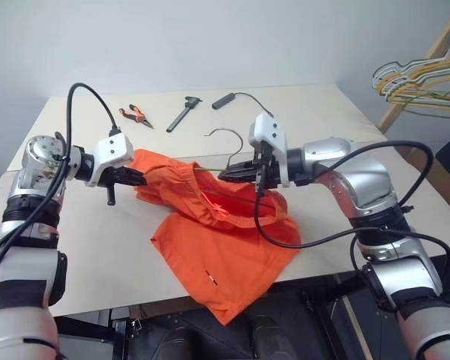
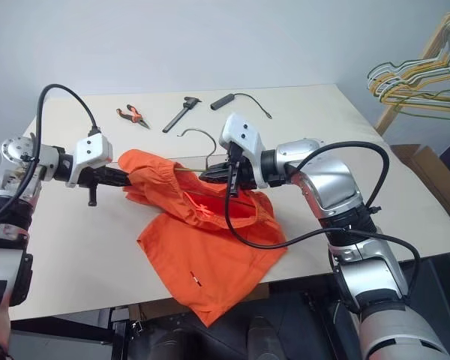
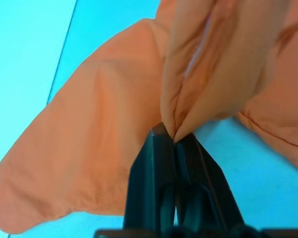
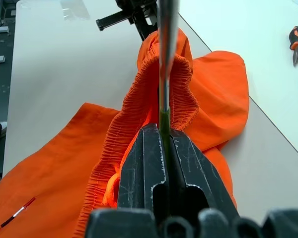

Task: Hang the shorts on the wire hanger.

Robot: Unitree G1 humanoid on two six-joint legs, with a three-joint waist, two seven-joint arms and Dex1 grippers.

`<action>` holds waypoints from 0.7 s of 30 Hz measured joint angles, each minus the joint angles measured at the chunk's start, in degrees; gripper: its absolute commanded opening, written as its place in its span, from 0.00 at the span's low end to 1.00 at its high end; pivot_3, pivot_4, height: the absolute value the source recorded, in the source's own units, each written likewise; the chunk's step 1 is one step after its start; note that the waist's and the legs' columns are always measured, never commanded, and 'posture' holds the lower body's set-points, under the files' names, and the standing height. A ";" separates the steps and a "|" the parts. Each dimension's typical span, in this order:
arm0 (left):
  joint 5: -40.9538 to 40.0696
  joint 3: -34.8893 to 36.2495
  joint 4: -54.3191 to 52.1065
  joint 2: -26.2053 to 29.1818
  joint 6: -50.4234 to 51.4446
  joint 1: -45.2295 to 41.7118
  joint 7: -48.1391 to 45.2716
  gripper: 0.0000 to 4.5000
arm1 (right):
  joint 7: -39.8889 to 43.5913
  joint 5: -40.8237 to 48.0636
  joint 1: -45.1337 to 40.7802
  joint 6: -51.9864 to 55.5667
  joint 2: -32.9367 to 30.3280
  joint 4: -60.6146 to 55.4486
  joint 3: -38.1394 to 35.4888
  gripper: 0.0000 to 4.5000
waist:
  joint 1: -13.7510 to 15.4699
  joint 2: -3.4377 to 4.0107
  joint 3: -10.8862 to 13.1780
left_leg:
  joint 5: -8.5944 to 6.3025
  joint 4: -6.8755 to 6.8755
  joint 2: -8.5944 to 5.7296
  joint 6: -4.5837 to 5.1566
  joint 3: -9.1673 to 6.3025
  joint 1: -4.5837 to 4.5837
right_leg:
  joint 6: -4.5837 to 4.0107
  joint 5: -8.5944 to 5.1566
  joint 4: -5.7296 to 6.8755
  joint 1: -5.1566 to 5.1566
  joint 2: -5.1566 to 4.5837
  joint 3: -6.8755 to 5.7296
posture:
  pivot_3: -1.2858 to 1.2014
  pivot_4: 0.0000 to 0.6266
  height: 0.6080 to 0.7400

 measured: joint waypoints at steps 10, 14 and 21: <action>-0.09 2.64 1.28 1.15 0.13 -2.29 -1.29 0.01 | 0.35 -1.84 2.42 -1.31 -1.21 -0.57 0.39 0.00 | 0.07 0.00 0.00 | 0.00 0.00 0.01 0.00 0.00 0.01 | 0.00 0.00 0.01 0.00 0.00 0.00 | 0.48 0.11 1.00; -0.09 3.38 1.27 1.84 0.24 -2.29 -1.71 0.01 | 0.35 -3.62 3.96 -2.74 -1.56 -0.57 1.31 0.00 | 0.08 0.00 0.00 | 0.00 -0.01 0.00 0.00 0.00 0.01 | 0.00 0.00 0.00 0.00 0.00 0.01 | 0.48 0.11 1.00; -0.05 3.69 0.82 2.03 0.33 -1.91 -1.60 0.01 | 1.93 -6.31 4.94 -5.89 -3.84 -1.27 2.20 0.00 | 0.17 0.00 0.00 | 0.00 -0.01 0.01 0.00 0.00 0.01 | 0.00 0.00 0.00 0.00 0.00 0.01 | 0.48 0.10 1.00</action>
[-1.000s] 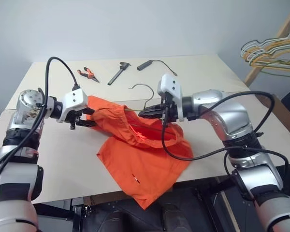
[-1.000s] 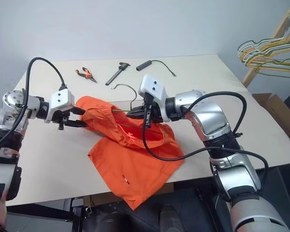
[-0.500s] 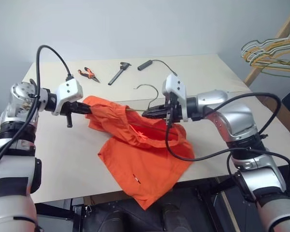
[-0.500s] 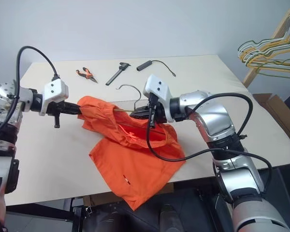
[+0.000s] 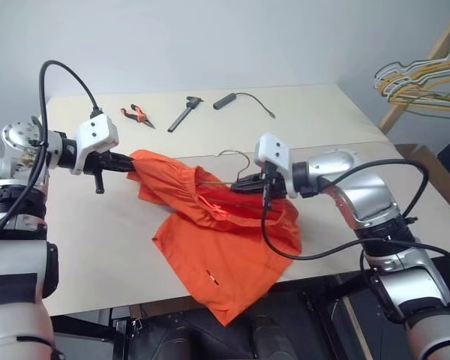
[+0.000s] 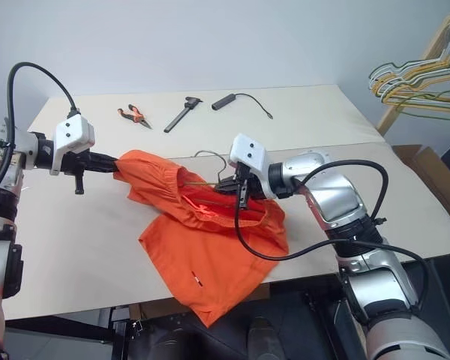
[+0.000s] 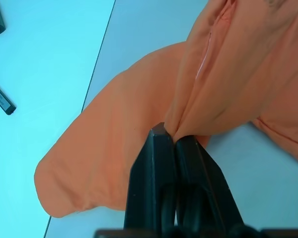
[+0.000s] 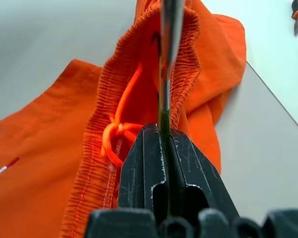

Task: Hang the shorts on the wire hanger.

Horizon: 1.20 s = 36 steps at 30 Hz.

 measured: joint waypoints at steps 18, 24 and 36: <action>0.74 -0.31 -6.36 -0.12 2.18 7.00 2.12 0.15 | 2.58 6.50 -3.13 5.22 0.43 -1.14 -5.14 0.00 | -0.09 -0.01 -0.01 | 0.01 0.01 0.00 -0.01 0.03 0.00 | 0.00 0.00 0.01 0.01 0.00 0.00 | 0.48 0.07 1.00; -0.19 -0.26 -10.44 2.13 2.04 7.81 -1.68 0.57 | 3.03 7.91 -5.24 7.78 0.61 0.49 -4.95 0.00 | -0.11 0.00 -0.01 | 0.01 0.00 0.01 -0.01 0.05 0.00 | 0.00 0.00 0.02 0.00 0.00 0.00 | 0.48 0.07 1.00; -12.01 0.96 -18.07 3.74 3.47 2.23 -5.96 1.00 | 5.51 7.94 -16.24 14.01 -0.27 9.94 -3.66 0.00 | 1.41 0.02 -0.04 | 0.00 0.10 -0.04 0.00 0.20 0.00 | 0.01 0.01 0.04 0.13 -0.05 -0.15 | 0.48 0.06 1.00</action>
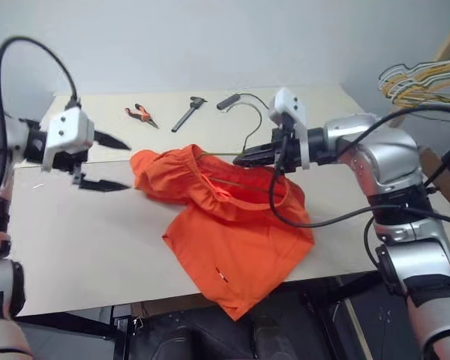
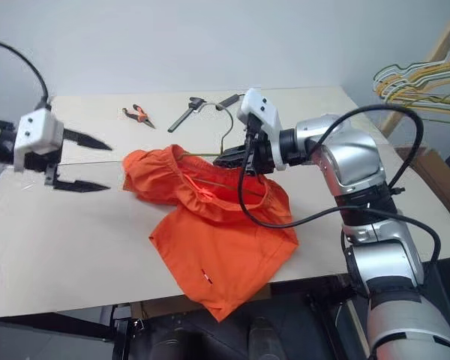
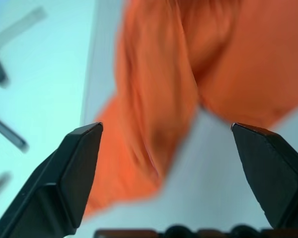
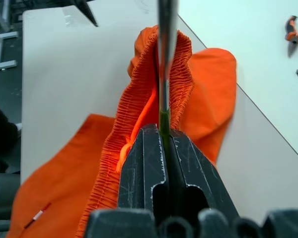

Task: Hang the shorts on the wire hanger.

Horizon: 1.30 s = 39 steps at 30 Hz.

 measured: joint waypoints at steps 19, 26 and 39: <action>11.92 -8.27 21.57 -17.19 -9.58 -13.62 -0.75 0.20 | 3.71 -1.78 -5.32 0.76 0.26 2.92 3.14 0.00 | -4.76 -0.04 -0.17 | 0.06 -0.08 -0.02 -0.10 -0.27 -0.06 | 0.01 0.00 0.00 -0.16 0.01 0.15 | 0.46 0.06 1.00; 11.88 -7.73 22.36 -17.46 -9.74 -13.61 -2.27 0.00 | 3.96 -2.28 -5.44 0.37 0.28 3.07 3.21 0.06 | -4.91 -0.03 -0.17 | 0.04 -0.08 -0.02 -0.06 -0.29 -0.06 | 0.01 0.00 0.01 -0.18 0.00 0.17 | 0.46 0.06 1.00; 9.36 -6.57 21.13 -15.54 -5.02 -11.02 -2.33 0.00 | 1.34 -1.01 -0.61 3.91 -11.77 -6.86 -6.06 0.99 | -4.51 -0.03 -0.17 | -0.01 -0.12 -0.01 0.02 -0.31 -0.10 | 0.02 -0.01 -0.03 -0.22 -0.02 0.17 | 0.46 0.08 1.00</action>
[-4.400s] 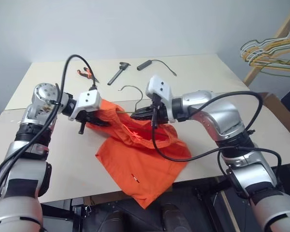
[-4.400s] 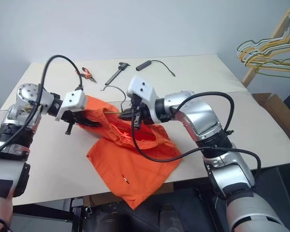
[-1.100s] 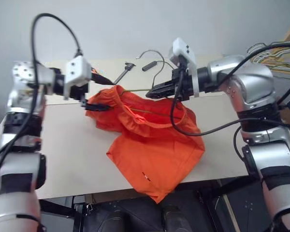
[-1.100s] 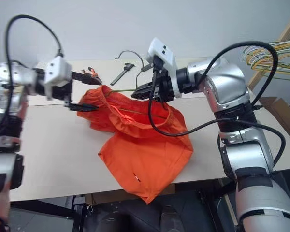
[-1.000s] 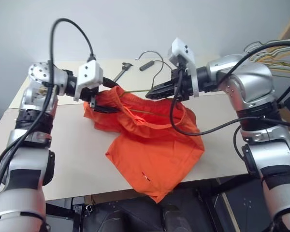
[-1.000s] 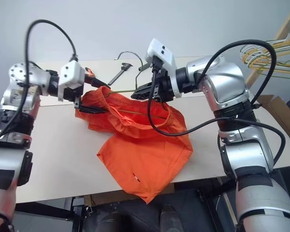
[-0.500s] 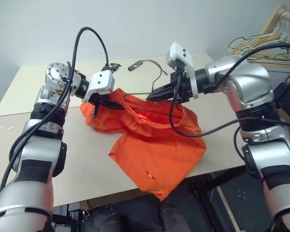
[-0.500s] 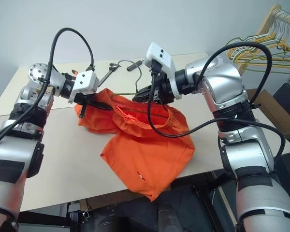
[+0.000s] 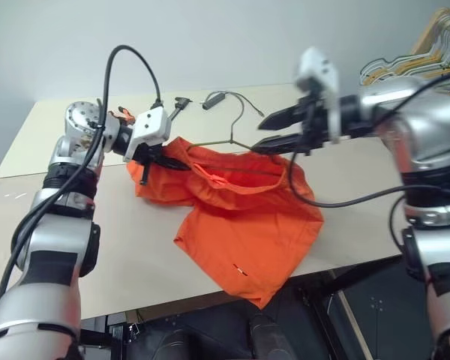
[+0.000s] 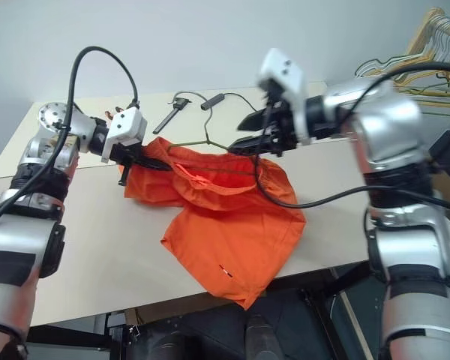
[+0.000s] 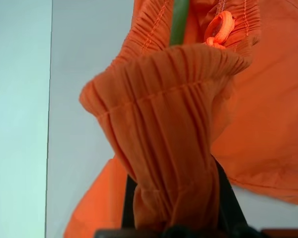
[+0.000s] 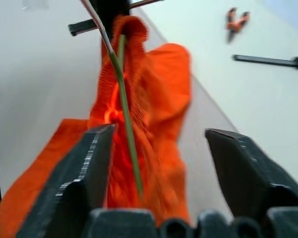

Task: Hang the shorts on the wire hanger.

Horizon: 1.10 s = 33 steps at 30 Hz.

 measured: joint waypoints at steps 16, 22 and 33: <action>-0.63 0.36 -3.20 0.35 1.84 0.65 0.00 0.00 | -6.33 -5.08 17.44 -3.57 -9.14 -18.11 3.79 0.99 | 0.30 0.03 -0.01 | -0.01 0.03 -0.02 0.01 0.04 0.10 | 0.01 -0.01 0.03 0.04 0.01 0.11 | 0.46 0.07 1.00; -1.21 0.34 -4.03 0.60 2.43 1.36 0.00 0.00 | -7.70 -8.88 14.45 -5.69 -6.20 -12.98 8.07 0.96 | 0.48 0.03 -0.01 | -0.01 0.02 -0.02 0.01 0.04 0.10 | 0.01 -0.01 0.02 0.05 0.01 0.11 | 0.46 0.07 1.00; -3.17 -3.02 -6.70 2.23 2.18 3.28 0.14 0.00 | 2.23 -9.76 6.81 -9.01 -1.71 2.53 12.01 0.18 | 0.27 0.03 -0.01 | -0.01 0.01 -0.02 0.02 0.03 0.10 | 0.01 -0.01 0.02 0.05 0.01 0.10 | 0.46 0.09 1.00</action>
